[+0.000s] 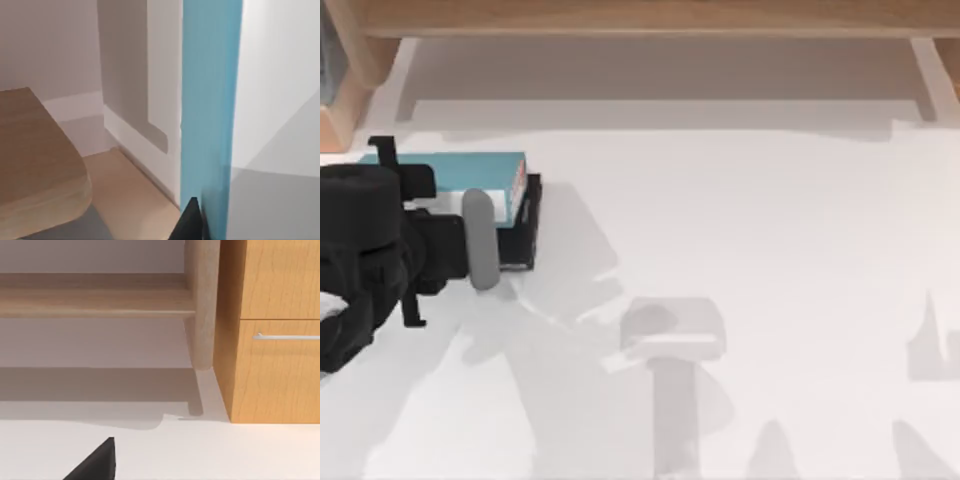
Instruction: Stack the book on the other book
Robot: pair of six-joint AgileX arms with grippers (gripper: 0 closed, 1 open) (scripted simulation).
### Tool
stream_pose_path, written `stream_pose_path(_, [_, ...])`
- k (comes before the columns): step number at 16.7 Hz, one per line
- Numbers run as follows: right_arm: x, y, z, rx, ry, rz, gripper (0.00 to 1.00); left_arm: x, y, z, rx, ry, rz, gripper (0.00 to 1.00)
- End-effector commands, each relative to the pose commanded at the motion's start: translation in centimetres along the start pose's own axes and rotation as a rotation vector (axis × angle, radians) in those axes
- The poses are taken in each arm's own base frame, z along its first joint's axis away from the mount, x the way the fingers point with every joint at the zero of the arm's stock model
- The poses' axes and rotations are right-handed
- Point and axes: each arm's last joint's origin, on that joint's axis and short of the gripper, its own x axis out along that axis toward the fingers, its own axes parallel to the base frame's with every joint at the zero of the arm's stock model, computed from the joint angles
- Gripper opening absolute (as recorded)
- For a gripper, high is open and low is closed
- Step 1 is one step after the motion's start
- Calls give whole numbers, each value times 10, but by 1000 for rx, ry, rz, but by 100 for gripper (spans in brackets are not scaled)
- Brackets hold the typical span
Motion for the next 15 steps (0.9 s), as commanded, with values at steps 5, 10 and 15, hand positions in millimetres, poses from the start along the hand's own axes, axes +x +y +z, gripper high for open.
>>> stream_pose_path(5, [0, 0, 0, 0, 0, 0, 100, 0, 0, 1, 7, -2, 3, 0])
stream_pose_path(10, [0, 0, 0, 0, 0, 0, 100, 4, 0, 2, 8, -5, 0, 0])
stream_pose_path(15, [0, 0, 0, 0, 0, 0, 100, 5, 0, 2, 9, -6, -1, 8])
